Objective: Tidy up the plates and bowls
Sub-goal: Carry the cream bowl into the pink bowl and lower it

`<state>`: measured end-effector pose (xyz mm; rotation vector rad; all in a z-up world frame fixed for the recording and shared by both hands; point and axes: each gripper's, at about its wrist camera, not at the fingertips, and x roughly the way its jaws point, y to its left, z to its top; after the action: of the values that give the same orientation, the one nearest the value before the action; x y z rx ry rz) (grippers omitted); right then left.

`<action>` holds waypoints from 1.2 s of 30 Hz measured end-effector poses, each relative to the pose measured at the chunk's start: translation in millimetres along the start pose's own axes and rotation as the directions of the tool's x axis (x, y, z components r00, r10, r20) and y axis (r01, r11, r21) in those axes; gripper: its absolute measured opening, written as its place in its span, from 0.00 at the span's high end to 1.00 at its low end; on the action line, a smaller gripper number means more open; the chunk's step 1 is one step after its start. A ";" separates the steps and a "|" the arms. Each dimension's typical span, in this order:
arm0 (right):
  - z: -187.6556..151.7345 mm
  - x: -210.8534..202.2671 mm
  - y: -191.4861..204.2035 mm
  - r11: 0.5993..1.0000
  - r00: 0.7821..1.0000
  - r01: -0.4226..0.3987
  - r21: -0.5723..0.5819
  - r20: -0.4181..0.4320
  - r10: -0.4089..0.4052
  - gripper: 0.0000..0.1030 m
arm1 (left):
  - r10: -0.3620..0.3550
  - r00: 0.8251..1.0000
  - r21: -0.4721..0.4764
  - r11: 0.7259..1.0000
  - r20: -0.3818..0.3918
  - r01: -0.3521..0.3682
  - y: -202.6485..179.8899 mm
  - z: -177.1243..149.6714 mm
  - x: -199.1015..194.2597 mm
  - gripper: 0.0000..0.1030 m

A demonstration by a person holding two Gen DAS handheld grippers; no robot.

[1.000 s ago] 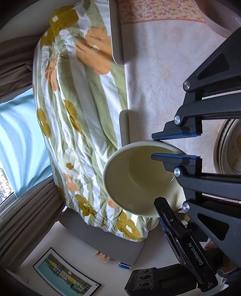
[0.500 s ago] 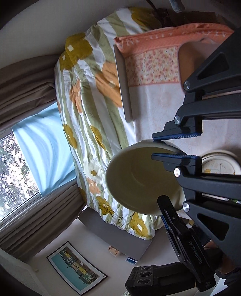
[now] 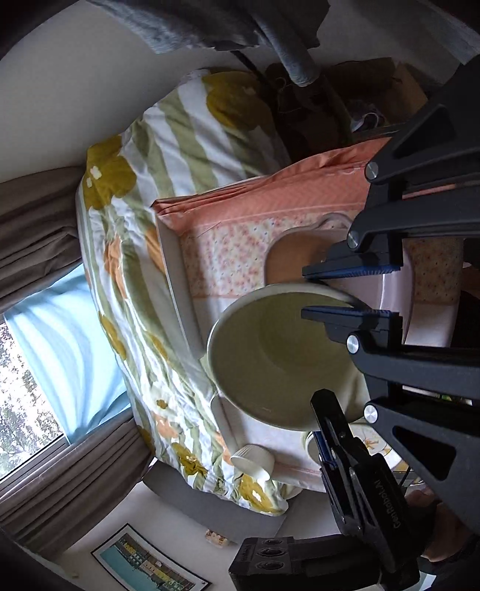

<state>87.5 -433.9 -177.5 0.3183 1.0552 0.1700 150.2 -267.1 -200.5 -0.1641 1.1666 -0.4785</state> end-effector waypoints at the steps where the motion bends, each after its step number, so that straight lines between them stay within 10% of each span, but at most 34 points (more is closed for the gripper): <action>1: -2.4 5.7 -3.8 1.000 1.000 0.006 0.007 -0.016 -0.006 0.87 | 0.012 1.000 0.008 1.000 -0.019 -0.012 0.2 -1.7 7.2 0.84; 10: -21.6 51.5 -12.7 0.997 0.989 0.081 -0.012 -0.120 -0.082 0.87 | 0.151 0.976 0.139 0.982 -0.157 -0.129 3.7 -8.8 62.0 0.84; 36: -26.3 76.4 -12.3 0.990 0.967 0.141 -0.012 -0.212 -0.140 0.87 | 0.356 0.926 0.358 0.887 -0.128 -0.292 -12.2 -1.8 85.3 0.84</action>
<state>101.5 -418.9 -256.6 0.2307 1.2853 0.0758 171.3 -315.5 -268.6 0.3768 1.2523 -0.3905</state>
